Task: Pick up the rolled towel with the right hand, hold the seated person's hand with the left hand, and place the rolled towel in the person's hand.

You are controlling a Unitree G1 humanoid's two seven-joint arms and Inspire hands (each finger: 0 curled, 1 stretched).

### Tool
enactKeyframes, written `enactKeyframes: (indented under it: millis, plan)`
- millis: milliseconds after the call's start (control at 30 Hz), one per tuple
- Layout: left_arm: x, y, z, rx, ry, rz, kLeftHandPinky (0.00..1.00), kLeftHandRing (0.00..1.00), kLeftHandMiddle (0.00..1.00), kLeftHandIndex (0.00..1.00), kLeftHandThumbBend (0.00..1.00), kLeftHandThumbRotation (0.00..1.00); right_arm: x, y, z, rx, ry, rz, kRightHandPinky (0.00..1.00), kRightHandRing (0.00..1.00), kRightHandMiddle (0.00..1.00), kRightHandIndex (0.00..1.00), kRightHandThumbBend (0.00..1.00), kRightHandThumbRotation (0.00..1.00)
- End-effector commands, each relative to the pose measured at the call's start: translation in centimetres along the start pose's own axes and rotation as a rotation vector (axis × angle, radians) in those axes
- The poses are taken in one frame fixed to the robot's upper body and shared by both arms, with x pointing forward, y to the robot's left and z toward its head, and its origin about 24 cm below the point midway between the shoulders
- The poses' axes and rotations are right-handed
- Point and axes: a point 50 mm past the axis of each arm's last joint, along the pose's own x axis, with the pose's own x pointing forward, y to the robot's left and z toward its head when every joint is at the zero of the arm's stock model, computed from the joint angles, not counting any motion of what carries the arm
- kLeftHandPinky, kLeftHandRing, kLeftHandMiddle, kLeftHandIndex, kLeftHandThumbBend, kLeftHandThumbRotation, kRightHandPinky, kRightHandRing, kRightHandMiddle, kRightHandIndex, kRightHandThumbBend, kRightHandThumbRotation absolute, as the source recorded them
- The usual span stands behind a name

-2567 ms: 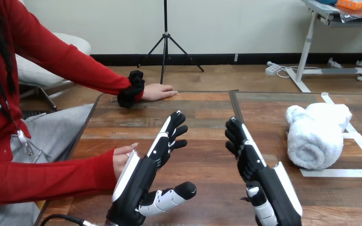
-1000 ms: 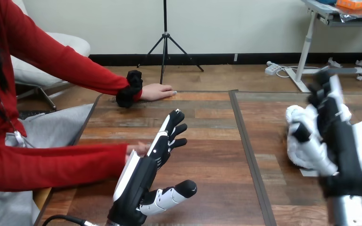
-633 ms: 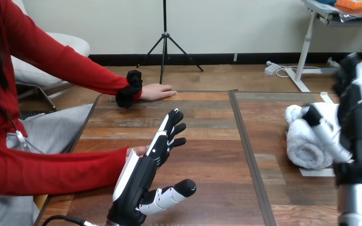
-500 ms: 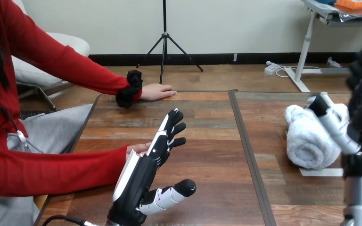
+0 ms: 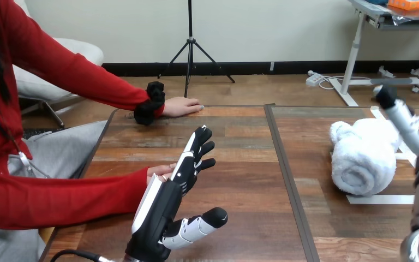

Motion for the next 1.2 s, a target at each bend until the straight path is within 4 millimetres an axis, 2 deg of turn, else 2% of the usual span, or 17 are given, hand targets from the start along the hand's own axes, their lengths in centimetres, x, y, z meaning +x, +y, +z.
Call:
enactKeyframes:
  millis: [0, 200, 400, 600, 700, 800, 867, 1033, 1167]
  plan:
    - [1.3, 0.1, 0.5, 0.004, -0.052, 0.006, 0.86, 0.94, 0.98, 1.0, 1.0, 0.79, 3.2, -0.2, 1.7, -0.036, -0.073, -0.031, 1.0, 1.0, 1.0, 1.0, 1.0, 0.57]
    - [1.2, 0.1, 0.5, -0.002, -0.05, 0.004, 0.86, 0.94, 0.98, 1.0, 1.0, 0.79, 4.4, -0.7, 1.4, -0.118, -0.035, -0.06, 1.0, 1.0, 1.0, 1.0, 1.0, 0.58]
    - [1.1, 0.2, 0.5, 0.002, -0.051, 0.003, 0.87, 0.95, 0.98, 1.0, 1.0, 0.79, 6.0, -1.2, 0.8, -0.221, 0.042, -0.074, 0.94, 0.97, 0.99, 1.0, 1.0, 0.63]
    - [1.1, 0.2, 0.5, 0.003, -0.053, 0.006, 0.87, 0.95, 0.98, 1.0, 1.0, 0.79, 7.4, -1.6, 0.0, -0.282, 0.12, -0.072, 0.81, 0.91, 0.97, 1.0, 1.0, 0.65]
    - [1.1, 0.1, 0.5, 0.002, -0.053, 0.009, 0.86, 0.95, 0.98, 1.0, 1.0, 0.79, 8.1, -1.7, -0.3, -0.319, 0.163, -0.066, 0.69, 0.79, 0.95, 1.0, 1.0, 0.67]
    - [1.1, 0.1, 0.6, 0.001, -0.052, 0.009, 0.86, 0.94, 0.98, 1.0, 1.0, 0.79, 8.8, -1.9, -0.7, -0.346, 0.199, -0.06, 0.59, 0.74, 0.92, 1.0, 1.0, 0.69]
    - [1.0, 0.1, 0.6, 0.002, -0.052, 0.008, 0.86, 0.94, 0.98, 1.0, 1.0, 0.79, 9.2, -1.9, -1.0, -0.352, 0.218, -0.06, 0.46, 0.57, 0.74, 1.0, 1.0, 0.69]
    - [1.0, 0.0, 0.5, -0.002, -0.049, 0.008, 0.86, 0.95, 0.98, 1.0, 1.0, 0.78, 10.3, -2.1, -1.7, -0.39, 0.289, -0.036, 0.18, 0.23, 0.34, 0.99, 1.0, 0.7]
    - [1.0, 0.0, 0.6, -0.008, -0.054, 0.006, 0.86, 0.95, 0.98, 1.0, 1.0, 0.78, 11.0, -2.2, -2.0, -0.426, 0.332, -0.019, 0.1, 0.14, 0.22, 0.98, 1.0, 0.71]
